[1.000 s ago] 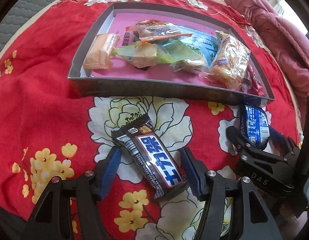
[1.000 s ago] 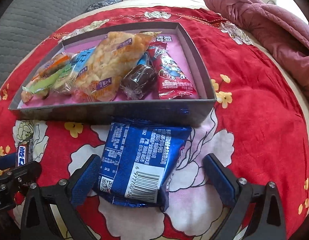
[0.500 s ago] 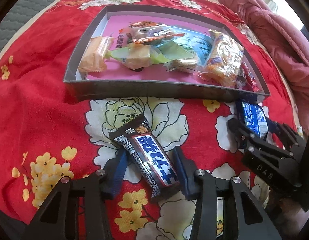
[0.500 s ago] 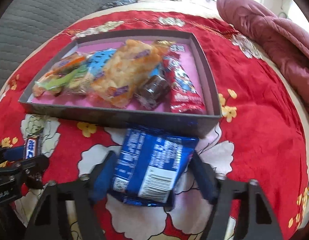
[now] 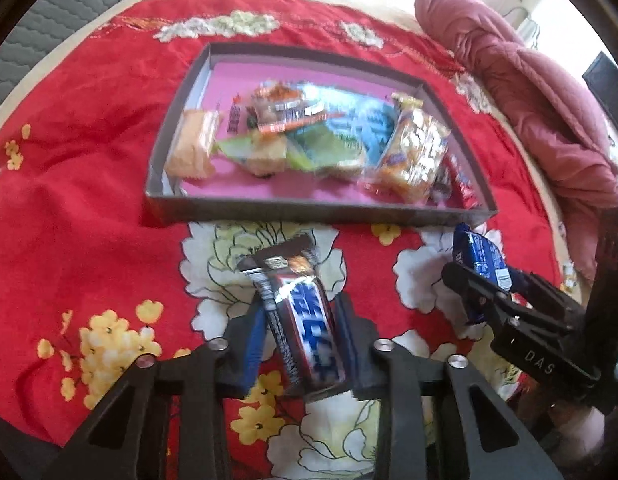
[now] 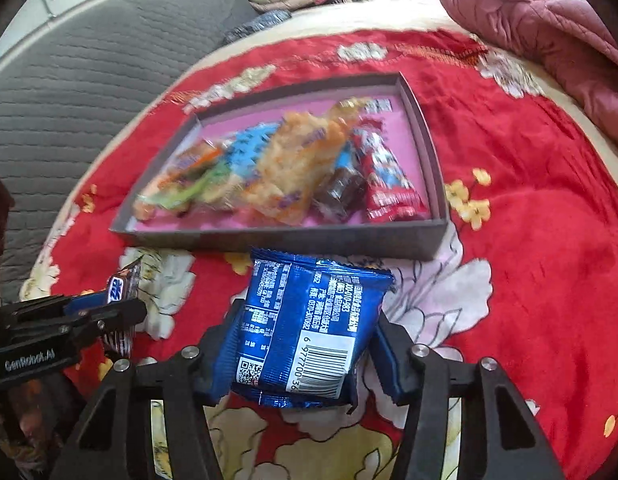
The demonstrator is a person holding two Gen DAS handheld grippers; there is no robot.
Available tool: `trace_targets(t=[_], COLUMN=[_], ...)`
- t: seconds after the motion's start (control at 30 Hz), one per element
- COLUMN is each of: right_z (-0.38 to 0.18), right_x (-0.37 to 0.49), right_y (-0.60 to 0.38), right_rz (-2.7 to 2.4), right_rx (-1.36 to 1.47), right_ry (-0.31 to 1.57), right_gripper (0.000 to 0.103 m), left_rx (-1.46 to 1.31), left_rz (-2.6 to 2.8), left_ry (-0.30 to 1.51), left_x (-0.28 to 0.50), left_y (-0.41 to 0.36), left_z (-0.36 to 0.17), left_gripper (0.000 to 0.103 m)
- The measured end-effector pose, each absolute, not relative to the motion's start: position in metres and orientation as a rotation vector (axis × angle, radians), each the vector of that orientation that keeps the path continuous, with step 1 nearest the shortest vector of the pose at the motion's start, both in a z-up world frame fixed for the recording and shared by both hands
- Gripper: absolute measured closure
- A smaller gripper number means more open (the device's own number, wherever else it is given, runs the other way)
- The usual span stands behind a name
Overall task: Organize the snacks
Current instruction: 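Carry the chocolate bar with the left tool into the tray while the right tool carries the blue packet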
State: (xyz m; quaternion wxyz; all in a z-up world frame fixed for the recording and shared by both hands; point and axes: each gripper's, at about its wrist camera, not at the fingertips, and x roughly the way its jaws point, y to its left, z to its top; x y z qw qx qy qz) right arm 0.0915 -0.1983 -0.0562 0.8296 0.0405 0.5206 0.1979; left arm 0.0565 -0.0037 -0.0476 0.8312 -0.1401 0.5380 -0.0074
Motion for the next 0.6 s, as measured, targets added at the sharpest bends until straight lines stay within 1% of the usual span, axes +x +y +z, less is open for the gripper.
trace_targets(t=[0.33, 0.6], right_z=[-0.042, -0.032], right_x=[0.094, 0.098], right_y=[-0.201, -0.205], right_rz=[0.460, 0.471], right_rx=[0.144, 0.175], right_ry=[1.043, 0.998], right_gripper=[0.046, 0.046], left_rx=[-0.297, -0.297], left_rz=[-0.016, -0.006], left_ry=[1.119, 1.058], left_x=[0.061, 0.067], left_y=[-0.003, 0.003], left_z=[-0.041, -0.019], left_gripper=[0.071, 0.071])
